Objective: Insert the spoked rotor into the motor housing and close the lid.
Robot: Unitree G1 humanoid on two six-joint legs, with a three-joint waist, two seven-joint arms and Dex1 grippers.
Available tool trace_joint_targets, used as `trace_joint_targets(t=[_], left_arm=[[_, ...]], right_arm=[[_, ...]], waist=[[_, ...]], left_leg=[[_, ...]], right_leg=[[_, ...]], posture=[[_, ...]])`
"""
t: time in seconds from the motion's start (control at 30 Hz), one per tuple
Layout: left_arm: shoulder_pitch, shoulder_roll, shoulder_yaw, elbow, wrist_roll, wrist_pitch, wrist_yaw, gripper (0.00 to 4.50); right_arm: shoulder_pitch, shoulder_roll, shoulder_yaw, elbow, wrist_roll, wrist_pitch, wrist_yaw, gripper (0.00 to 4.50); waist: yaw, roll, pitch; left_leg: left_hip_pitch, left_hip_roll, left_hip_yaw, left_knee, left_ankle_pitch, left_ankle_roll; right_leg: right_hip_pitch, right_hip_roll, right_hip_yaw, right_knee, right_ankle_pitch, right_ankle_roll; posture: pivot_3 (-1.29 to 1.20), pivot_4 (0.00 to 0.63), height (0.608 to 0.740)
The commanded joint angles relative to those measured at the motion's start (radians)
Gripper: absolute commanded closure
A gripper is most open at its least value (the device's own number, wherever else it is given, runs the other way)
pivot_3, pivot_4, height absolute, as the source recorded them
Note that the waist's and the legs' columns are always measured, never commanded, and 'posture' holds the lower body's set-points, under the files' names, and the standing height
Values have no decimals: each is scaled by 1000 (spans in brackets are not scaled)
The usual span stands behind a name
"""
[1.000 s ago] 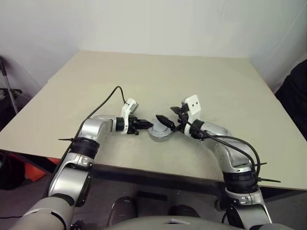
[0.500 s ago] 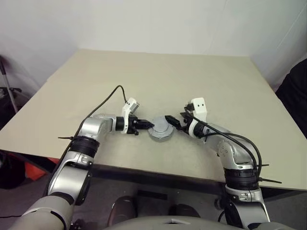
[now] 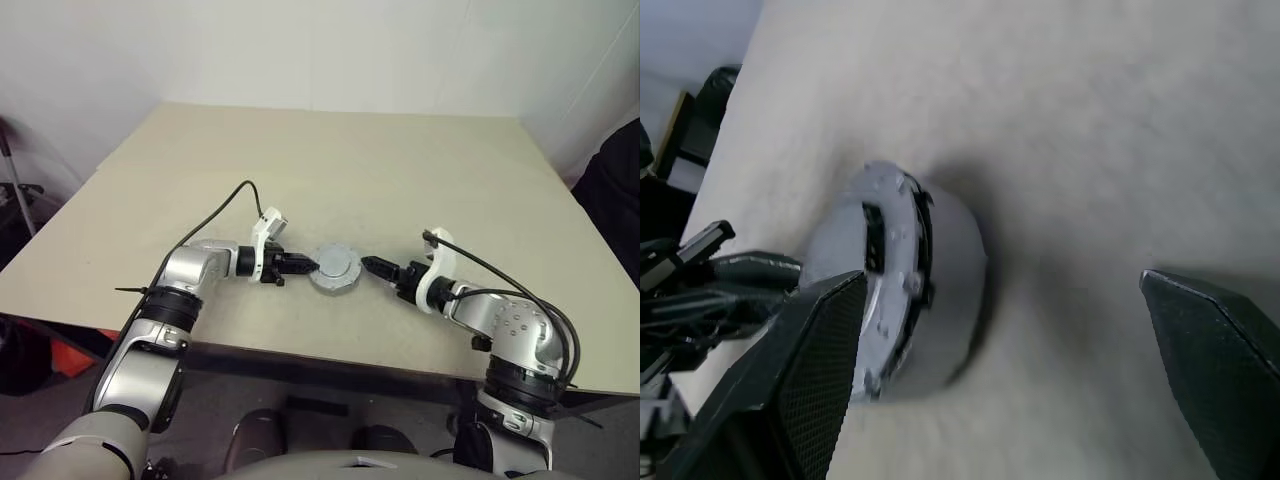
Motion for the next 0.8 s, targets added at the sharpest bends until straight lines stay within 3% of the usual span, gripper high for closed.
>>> trace_joint_targets(t=[0.03,0.3,0.8], left_arm=[[16,9,-25,24,28,8,14,3564],[8,13,-22,29,37,2,23,3564],[-2,19,-20,46,50,-12,32,3564]], right_arm=[[-15,23,-55,-8,36,44,-15,28],[-95,162,-132,48,66,64,-52,28],[-138,218,-78,178,66,8,-31,28]], waist=[[0,0,0],[-2,1,-1],[18,1,-1]], left_leg=[[0,0,0,0,0,0],[1,0,0,0,2,-3],[0,0,0,0,4,-7]], right_leg=[[0,0,0,0,0,0],[-1,0,0,2,0,0],[-4,0,0,7,0,0]], posture=[[0,0,740],[0,0,740],[0,0,740]])
